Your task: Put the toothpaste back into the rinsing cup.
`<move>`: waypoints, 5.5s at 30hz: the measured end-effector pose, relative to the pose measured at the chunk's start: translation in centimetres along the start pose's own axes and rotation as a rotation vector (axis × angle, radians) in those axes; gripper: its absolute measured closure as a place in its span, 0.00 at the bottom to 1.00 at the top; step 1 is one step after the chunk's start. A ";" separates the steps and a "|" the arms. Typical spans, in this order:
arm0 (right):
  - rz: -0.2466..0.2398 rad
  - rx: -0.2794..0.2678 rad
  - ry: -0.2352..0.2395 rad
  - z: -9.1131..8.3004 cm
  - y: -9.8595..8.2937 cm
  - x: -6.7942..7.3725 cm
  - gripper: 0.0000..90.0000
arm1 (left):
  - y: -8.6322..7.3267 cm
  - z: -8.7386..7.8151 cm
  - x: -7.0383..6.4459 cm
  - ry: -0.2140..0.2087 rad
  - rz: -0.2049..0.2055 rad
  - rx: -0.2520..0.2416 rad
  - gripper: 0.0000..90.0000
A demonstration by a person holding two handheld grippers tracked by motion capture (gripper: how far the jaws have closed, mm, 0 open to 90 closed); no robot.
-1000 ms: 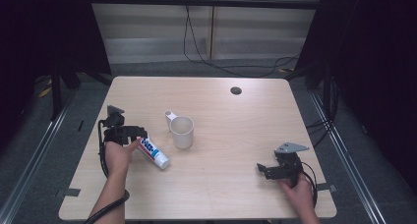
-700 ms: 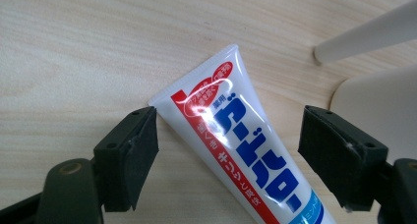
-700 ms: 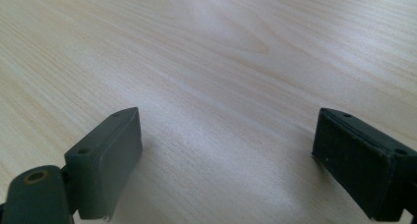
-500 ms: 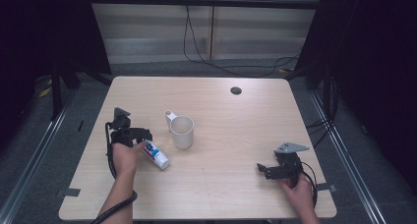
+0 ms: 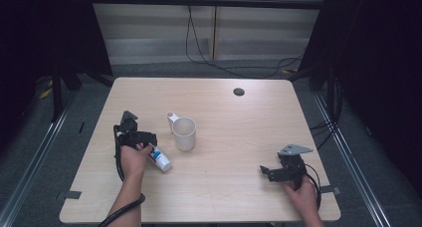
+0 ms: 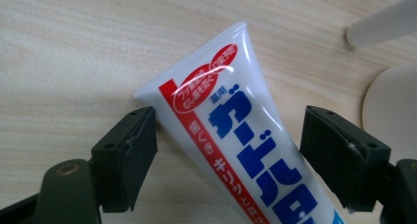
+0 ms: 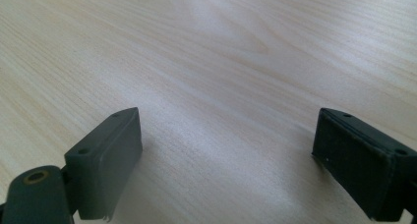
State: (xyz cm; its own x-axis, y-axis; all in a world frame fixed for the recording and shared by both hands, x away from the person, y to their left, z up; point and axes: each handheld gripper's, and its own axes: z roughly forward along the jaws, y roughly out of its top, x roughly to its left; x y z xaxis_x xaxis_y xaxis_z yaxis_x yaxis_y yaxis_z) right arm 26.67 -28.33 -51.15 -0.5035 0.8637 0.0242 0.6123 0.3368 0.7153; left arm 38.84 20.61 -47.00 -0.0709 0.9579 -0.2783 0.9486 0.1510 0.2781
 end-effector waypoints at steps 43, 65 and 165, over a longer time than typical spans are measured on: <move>0.000 0.000 0.001 0.0 0.0 0.0 0.12 | 1.3 0.5 -3.3 0.058 0.191 0.042 0.73; 0.000 0.000 0.001 0.0 0.0 0.0 0.12 | 1.4 -4.8 -2.0 -0.030 0.206 -0.239 0.76; -0.001 0.000 0.000 0.0 0.0 0.0 0.12 | 1.9 -8.5 -12.6 -0.178 0.411 -0.663 0.75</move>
State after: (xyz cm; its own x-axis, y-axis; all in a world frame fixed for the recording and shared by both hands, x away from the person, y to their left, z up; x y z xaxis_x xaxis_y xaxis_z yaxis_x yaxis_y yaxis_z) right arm 26.67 -28.33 -51.16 -0.5038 0.8635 0.0239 0.6120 0.3373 0.7153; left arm 38.92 10.95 -35.14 0.3483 0.9233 -0.1619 0.5031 -0.0384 0.8634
